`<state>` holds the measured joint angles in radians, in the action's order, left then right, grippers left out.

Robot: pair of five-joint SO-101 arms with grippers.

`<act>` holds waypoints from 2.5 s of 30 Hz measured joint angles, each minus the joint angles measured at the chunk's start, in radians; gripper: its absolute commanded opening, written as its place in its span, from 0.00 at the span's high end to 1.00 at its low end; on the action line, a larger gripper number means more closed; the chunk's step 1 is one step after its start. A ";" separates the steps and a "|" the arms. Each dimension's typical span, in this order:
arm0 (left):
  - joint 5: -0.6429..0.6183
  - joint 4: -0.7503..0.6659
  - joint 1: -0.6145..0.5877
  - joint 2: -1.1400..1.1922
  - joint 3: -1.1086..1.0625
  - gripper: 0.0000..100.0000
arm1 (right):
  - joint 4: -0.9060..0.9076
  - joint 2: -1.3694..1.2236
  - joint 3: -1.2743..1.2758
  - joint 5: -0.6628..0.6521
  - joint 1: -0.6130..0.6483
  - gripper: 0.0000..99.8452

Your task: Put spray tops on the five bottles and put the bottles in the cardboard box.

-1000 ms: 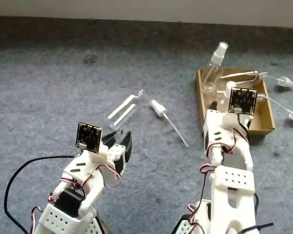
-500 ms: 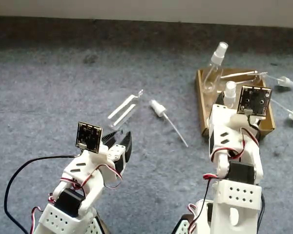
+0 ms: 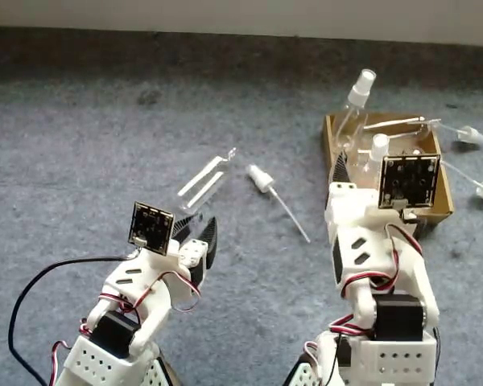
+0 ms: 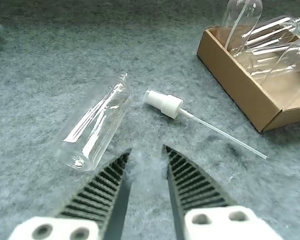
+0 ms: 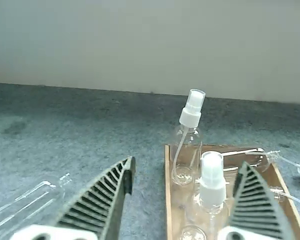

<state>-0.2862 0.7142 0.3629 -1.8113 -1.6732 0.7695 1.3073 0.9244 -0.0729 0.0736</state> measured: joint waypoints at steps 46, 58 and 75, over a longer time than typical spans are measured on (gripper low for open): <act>0.219 -0.087 -0.571 0.000 0.000 0.95 | 0.522 -1.280 -0.947 0.299 0.344 0.91; 0.219 -0.087 -0.571 0.000 0.000 0.95 | 0.727 -1.854 -1.594 0.489 0.491 0.71; 0.219 -0.087 -0.571 0.000 0.000 0.95 | 0.729 -2.463 -2.312 0.746 0.525 0.71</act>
<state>-0.0667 0.6268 -0.2079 -1.8113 -1.6732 1.4983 -1.1554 -1.3878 0.6728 0.5984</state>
